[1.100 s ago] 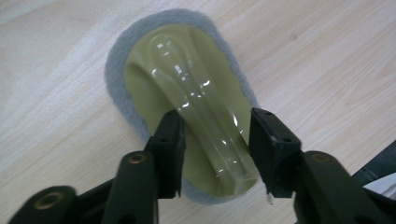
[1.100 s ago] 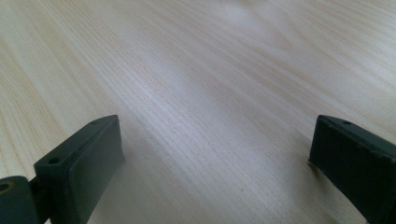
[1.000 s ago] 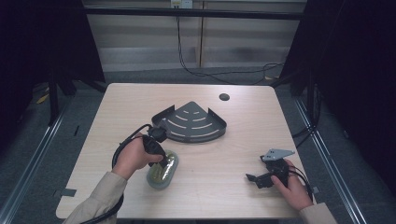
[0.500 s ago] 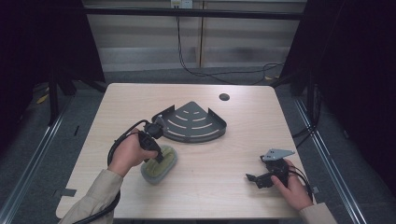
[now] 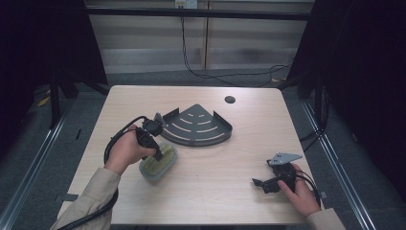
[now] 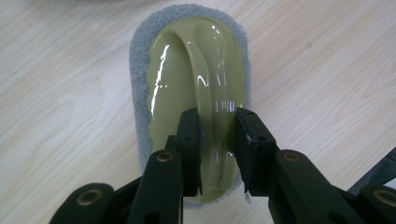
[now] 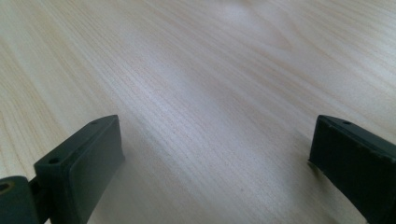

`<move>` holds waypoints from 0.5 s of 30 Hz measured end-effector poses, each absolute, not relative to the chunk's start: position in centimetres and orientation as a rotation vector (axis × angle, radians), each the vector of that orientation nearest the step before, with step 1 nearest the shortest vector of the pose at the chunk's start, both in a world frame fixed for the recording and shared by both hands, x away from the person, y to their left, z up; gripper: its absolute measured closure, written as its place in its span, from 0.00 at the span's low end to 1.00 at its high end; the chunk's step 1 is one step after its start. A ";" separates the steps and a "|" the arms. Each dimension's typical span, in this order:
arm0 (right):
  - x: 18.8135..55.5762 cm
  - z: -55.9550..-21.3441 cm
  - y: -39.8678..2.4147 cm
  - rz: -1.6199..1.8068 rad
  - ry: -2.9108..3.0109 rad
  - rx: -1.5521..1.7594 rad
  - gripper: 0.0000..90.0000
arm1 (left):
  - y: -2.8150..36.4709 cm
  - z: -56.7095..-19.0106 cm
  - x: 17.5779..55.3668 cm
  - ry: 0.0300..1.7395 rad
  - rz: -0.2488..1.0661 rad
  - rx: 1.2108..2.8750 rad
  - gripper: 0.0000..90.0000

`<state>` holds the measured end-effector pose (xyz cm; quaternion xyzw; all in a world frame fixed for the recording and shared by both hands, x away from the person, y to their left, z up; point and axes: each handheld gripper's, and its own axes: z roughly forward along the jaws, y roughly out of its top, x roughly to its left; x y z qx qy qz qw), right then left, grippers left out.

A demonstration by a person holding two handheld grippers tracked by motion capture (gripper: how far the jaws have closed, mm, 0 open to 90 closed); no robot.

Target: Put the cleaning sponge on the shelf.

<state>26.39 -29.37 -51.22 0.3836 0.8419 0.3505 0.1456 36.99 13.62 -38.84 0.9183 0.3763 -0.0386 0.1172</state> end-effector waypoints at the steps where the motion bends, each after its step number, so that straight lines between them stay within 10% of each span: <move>1: 26.4 -51.2 -29.4 1.009 2.425 1.105 0.02 | 13.7 -38.7 37.1 1.099 -0.107 2.688 0.80; 15: 26.4 -51.2 -29.4 1.011 2.424 1.101 0.02 | 13.8 -35.9 39.1 1.111 -0.097 2.692 0.80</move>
